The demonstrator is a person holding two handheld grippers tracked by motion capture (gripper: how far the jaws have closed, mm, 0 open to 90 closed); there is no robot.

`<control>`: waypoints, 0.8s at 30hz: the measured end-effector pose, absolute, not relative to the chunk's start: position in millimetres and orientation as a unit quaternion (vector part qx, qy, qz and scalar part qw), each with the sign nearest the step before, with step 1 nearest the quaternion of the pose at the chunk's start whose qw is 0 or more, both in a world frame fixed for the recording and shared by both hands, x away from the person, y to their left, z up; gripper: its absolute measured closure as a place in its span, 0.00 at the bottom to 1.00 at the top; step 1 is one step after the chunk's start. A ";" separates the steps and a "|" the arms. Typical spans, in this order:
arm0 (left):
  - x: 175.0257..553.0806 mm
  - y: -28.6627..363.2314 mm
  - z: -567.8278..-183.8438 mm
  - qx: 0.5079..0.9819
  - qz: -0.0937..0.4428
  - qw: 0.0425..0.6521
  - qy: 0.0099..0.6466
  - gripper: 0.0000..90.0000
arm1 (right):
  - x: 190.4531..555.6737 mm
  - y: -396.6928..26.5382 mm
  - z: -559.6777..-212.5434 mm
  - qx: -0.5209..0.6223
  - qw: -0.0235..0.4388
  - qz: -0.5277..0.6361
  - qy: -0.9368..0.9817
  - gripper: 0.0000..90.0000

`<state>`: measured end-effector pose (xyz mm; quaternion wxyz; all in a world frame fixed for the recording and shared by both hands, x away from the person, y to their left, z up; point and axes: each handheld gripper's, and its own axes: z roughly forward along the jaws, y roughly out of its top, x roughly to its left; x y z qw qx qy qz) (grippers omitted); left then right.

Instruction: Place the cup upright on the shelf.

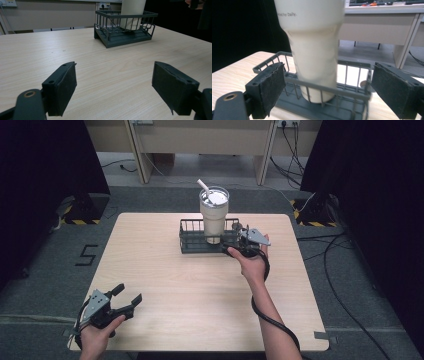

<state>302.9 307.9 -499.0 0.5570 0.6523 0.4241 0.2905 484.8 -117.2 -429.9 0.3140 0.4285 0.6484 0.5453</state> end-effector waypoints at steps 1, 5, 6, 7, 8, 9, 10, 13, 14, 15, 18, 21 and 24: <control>302.9 308.0 -499.1 0.654 0.291 0.556 0.424 0.21 | 482.4 -120.2 -430.6 0.430 0.314 0.546 0.647 0.14; 302.5 307.3 -498.8 0.653 0.292 0.556 0.423 0.21 | 473.8 -130.5 -433.2 0.434 0.312 0.543 0.648 0.14; 302.5 307.3 -498.9 0.653 0.291 0.556 0.424 0.21 | 471.1 -133.9 -433.9 0.434 0.312 0.543 0.648 0.14; 302.4 307.3 -499.0 0.653 0.291 0.556 0.424 0.21 | 469.3 -135.9 -434.2 0.435 0.312 0.543 0.647 0.14; 302.5 307.3 -499.1 0.653 0.291 0.556 0.424 0.21 | 466.9 -138.5 -434.7 0.436 0.311 0.542 0.647 0.14; 302.5 307.4 -499.1 0.653 0.291 0.555 0.424 0.21 | 463.9 -141.5 -435.5 0.437 0.311 0.542 0.647 0.14; 302.4 307.3 -499.1 0.653 0.292 0.555 0.424 0.21 | 462.0 -143.1 -436.0 0.438 0.310 0.542 0.647 0.15; 302.1 307.1 -499.0 0.652 0.292 0.556 0.424 0.21 | 453.5 -149.6 -439.4 0.438 0.312 0.539 0.649 0.15; 301.8 307.4 -499.0 0.652 0.293 0.556 0.424 0.21 | 450.4 -151.8 -440.9 0.439 0.310 0.540 0.648 0.15; 301.8 307.5 -499.0 0.652 0.293 0.556 0.424 0.21 | 446.9 -155.7 -442.6 0.440 0.312 0.539 0.647 0.15; 302.0 307.5 -499.6 0.653 0.292 0.555 0.424 0.21 | 437.7 -164.5 -444.9 0.444 0.313 0.537 0.645 0.15; 301.8 307.0 -499.6 0.654 0.292 0.555 0.423 0.21 | 428.8 -173.1 -446.6 0.445 0.315 0.536 0.645 0.16; 301.9 306.7 -500.1 0.654 0.292 0.554 0.424 0.21 | 419.4 -181.5 -448.6 0.447 0.317 0.534 0.644 0.16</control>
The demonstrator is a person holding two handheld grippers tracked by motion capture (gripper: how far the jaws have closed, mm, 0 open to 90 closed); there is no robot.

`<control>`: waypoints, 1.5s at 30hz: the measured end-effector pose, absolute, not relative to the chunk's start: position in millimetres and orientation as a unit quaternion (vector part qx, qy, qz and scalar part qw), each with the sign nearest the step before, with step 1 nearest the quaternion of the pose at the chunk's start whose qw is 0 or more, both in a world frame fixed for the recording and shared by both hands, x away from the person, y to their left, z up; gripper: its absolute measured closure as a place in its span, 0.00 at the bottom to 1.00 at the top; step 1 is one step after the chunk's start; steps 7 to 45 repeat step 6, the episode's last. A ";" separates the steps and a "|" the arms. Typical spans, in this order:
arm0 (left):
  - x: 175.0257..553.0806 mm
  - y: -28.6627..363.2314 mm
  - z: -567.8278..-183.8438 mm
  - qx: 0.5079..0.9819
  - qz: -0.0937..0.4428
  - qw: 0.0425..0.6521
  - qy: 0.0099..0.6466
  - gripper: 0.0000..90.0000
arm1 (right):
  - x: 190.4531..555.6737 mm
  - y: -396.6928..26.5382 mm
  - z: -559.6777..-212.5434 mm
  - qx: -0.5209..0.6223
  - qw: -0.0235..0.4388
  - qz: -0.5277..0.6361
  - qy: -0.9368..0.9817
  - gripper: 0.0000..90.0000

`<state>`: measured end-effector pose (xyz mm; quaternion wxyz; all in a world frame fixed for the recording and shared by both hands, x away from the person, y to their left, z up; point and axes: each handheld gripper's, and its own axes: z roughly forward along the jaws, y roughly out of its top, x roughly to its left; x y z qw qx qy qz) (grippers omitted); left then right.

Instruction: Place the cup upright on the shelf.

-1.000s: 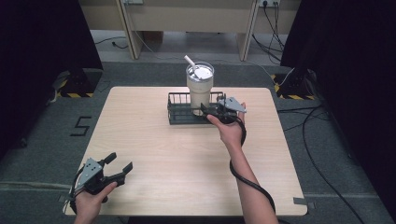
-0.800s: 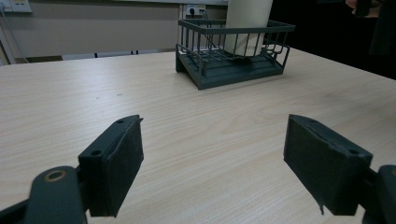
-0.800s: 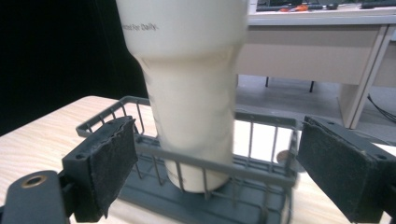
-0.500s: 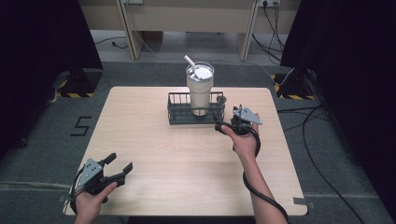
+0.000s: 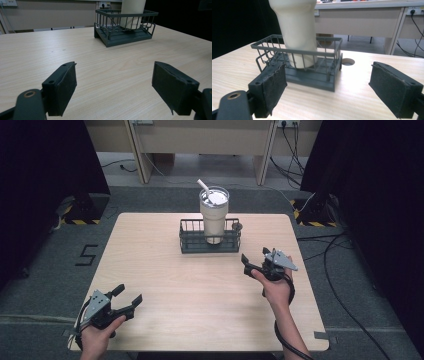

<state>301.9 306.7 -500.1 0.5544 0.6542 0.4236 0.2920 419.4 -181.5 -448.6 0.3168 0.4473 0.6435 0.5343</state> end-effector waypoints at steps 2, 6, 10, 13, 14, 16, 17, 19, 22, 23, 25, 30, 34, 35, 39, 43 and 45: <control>302.2 306.5 -500.5 0.655 0.291 0.554 0.424 0.21 | 412.7 -187.0 -450.7 0.450 0.317 0.535 0.641 0.16; 303.0 305.5 -501.0 0.654 0.292 0.554 0.424 0.21 | 400.5 -194.6 -456.5 0.456 0.309 0.534 0.641 0.16; 303.0 305.5 -501.0 0.654 0.292 0.554 0.424 0.21 | 400.5 -194.6 -456.5 0.456 0.309 0.534 0.641 0.16; 303.0 305.5 -501.0 0.654 0.292 0.554 0.424 0.21 | 400.5 -194.6 -456.5 0.456 0.309 0.534 0.641 0.16; 303.0 305.5 -501.0 0.654 0.292 0.554 0.424 0.21 | 400.5 -194.6 -456.5 0.456 0.309 0.534 0.641 0.16; 303.0 305.5 -501.0 0.654 0.292 0.554 0.424 0.21 | 400.5 -194.6 -456.5 0.456 0.309 0.534 0.641 0.16; 303.0 305.5 -501.0 0.654 0.292 0.554 0.424 0.21 | 400.5 -194.6 -456.5 0.456 0.309 0.534 0.641 0.16; 303.0 305.5 -501.0 0.654 0.292 0.554 0.424 0.21 | 400.5 -194.6 -456.5 0.456 0.309 0.534 0.641 0.16; 303.0 305.5 -501.0 0.654 0.292 0.554 0.424 0.21 | 400.5 -194.6 -456.5 0.456 0.309 0.534 0.641 0.16; 303.0 305.5 -501.0 0.654 0.292 0.554 0.424 0.21 | 400.5 -194.6 -456.5 0.456 0.309 0.534 0.641 0.16; 303.0 305.5 -501.0 0.654 0.292 0.554 0.424 0.21 | 400.5 -194.6 -456.5 0.456 0.309 0.534 0.641 0.16; 303.0 305.5 -501.0 0.654 0.292 0.554 0.424 0.21 | 400.5 -194.6 -456.5 0.456 0.309 0.534 0.641 0.16; 303.0 305.5 -501.0 0.654 0.292 0.554 0.424 0.21 | 400.5 -194.6 -456.5 0.456 0.309 0.534 0.641 0.16; 303.0 305.5 -501.0 0.654 0.292 0.554 0.424 0.21 | 400.5 -194.6 -456.5 0.456 0.309 0.534 0.641 0.16; 303.0 305.5 -501.0 0.654 0.292 0.554 0.424 0.21 | 400.5 -194.6 -456.5 0.456 0.309 0.534 0.641 0.16; 303.0 305.5 -501.0 0.654 0.292 0.554 0.424 0.21 | 400.5 -194.6 -456.5 0.456 0.309 0.534 0.641 0.16; 303.0 305.5 -501.0 0.654 0.292 0.554 0.424 0.21 | 400.5 -194.6 -456.5 0.456 0.309 0.534 0.641 0.16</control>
